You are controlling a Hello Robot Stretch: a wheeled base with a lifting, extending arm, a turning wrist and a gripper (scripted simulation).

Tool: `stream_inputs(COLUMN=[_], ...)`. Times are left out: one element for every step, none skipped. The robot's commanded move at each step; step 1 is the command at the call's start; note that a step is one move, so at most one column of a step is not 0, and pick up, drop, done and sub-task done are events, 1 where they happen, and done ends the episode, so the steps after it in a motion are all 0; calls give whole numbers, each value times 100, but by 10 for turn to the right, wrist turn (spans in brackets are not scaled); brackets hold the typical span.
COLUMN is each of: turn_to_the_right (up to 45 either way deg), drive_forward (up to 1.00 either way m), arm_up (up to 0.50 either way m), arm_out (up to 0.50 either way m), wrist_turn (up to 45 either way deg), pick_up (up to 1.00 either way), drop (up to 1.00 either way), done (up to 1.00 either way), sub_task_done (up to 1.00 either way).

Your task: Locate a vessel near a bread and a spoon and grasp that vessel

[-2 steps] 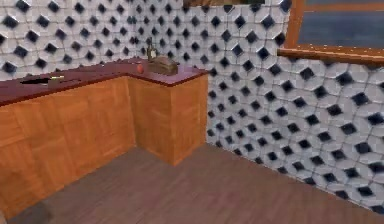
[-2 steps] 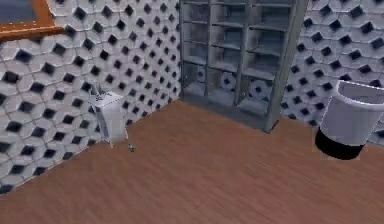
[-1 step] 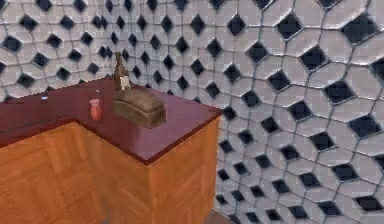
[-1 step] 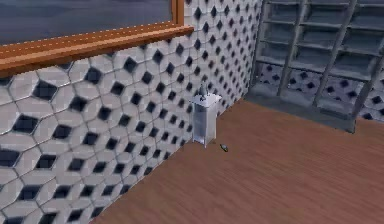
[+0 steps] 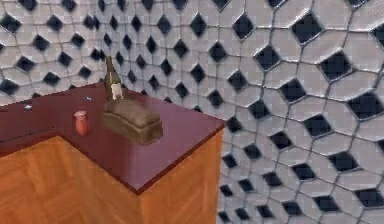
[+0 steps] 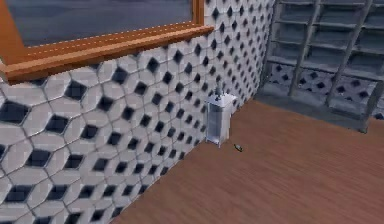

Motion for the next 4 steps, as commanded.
stream_inputs(turn_to_the_right=[-450,-270,0,-120], drive_forward=[0,0,50,0], arm_up=[0,0,0,0], arm_out=[0,0,0,0], wrist_turn=[0,0,0,0], pick_up=[0,0,0,0], drop=[0,0,0,0], done=[0,0,0,0], sub_task_done=[0,0,0,0])
